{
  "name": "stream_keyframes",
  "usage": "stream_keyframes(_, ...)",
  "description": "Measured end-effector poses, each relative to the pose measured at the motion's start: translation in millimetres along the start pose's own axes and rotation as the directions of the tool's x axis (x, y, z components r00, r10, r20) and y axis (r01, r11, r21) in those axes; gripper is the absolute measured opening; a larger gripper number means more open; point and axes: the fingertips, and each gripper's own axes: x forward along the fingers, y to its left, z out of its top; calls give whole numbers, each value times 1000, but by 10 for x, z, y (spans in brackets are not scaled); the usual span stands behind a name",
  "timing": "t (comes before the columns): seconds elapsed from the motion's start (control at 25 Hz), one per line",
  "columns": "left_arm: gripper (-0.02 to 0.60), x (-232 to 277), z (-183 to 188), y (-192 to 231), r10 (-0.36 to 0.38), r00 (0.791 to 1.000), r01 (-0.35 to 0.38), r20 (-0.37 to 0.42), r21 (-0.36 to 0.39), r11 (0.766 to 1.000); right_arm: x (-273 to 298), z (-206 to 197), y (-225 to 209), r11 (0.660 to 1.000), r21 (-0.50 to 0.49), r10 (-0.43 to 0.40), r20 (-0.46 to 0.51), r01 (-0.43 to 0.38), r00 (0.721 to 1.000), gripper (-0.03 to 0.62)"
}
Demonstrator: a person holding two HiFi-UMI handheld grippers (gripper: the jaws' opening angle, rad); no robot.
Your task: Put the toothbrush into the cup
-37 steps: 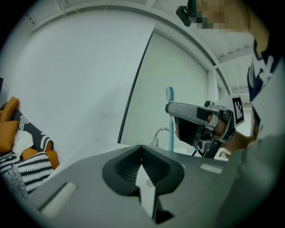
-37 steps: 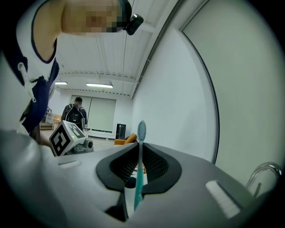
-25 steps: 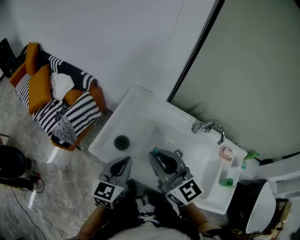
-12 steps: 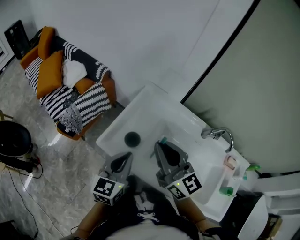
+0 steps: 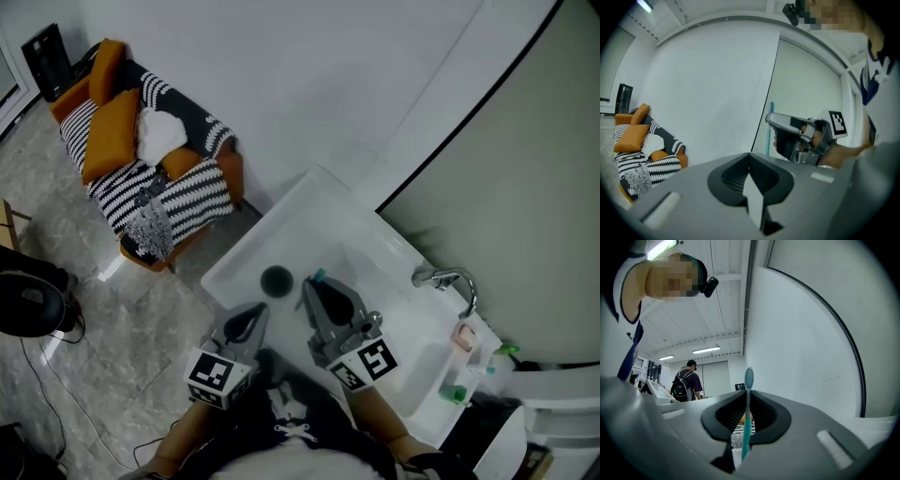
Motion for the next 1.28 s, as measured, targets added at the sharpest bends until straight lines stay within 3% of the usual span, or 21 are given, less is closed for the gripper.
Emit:
stream_keyframes(0.68, 0, 57, -48, 240, 36, 999, -37, -20, -31, 999, 450, -321, -117, 998, 15, 59, -63, -58, 996, 29)
stream_keyframes(1.28, 0, 147, -72, 419, 53, 998, -55, -40, -40, 998, 543, -694, -259, 998, 21, 64, -121, -62, 991, 30)
